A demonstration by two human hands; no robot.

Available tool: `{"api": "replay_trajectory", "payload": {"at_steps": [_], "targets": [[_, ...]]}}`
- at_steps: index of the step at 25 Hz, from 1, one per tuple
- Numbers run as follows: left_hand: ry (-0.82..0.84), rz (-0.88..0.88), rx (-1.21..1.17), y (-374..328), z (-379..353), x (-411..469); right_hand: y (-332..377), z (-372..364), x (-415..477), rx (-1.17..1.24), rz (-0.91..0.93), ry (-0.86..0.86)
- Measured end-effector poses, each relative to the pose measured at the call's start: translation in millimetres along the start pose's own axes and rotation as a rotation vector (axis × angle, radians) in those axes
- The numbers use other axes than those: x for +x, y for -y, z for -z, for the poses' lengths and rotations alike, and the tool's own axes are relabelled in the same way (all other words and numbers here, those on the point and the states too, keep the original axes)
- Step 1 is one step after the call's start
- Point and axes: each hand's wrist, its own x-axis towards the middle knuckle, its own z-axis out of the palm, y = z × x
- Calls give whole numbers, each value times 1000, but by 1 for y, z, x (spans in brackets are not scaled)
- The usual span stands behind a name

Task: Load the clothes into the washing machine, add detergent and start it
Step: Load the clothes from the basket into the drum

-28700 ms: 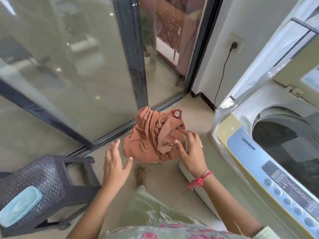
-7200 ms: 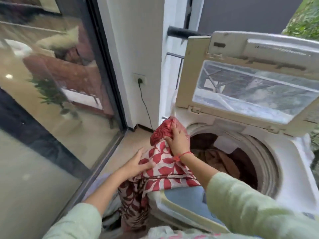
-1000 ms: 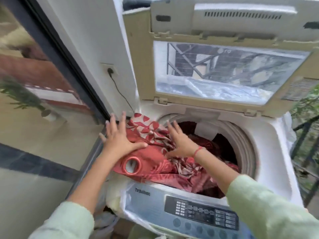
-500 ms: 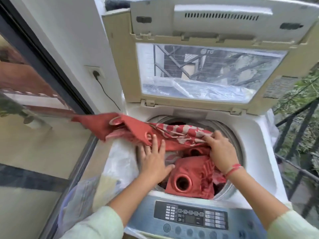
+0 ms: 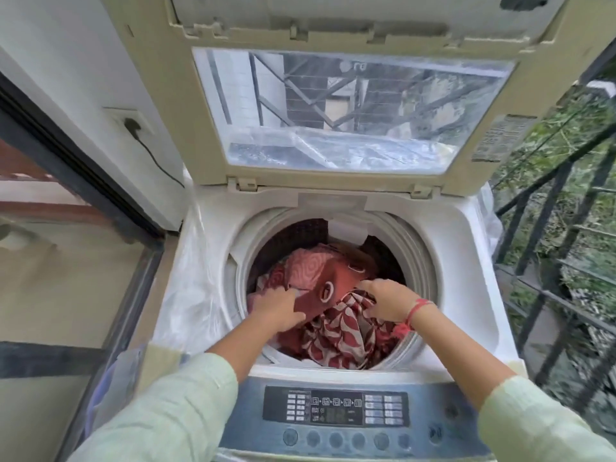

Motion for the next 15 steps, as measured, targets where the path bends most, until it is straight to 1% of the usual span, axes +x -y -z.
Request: {"api": "replay_trajectory", "payload": {"at_steps": [1, 3, 6, 9, 10, 11, 13, 15], "targets": [[-66, 24, 72, 2, 1, -1, 1, -4, 8, -35, -27, 49], [-124, 59, 129, 3, 4, -5, 6, -10, 25, -137, -86, 153], [-198, 26, 73, 0, 13, -15, 11, -31, 58, -288, -102, 242], [-344, -5, -10, -2, 16, -30, 10, -77, 91, -333, -89, 301], [-381, -14, -8, -2, 16, -36, 8, -91, 104, -356, -79, 360], [-391, -8, 17, 0, 13, -40, 3, -112, 118, -359, -78, 441], [-312, 48, 82, 6, 6, -42, -1, -135, 138, -333, -29, 607], [-169, 98, 140, 10, 2, -39, 16, -103, 122, -409, -75, 616]]}}
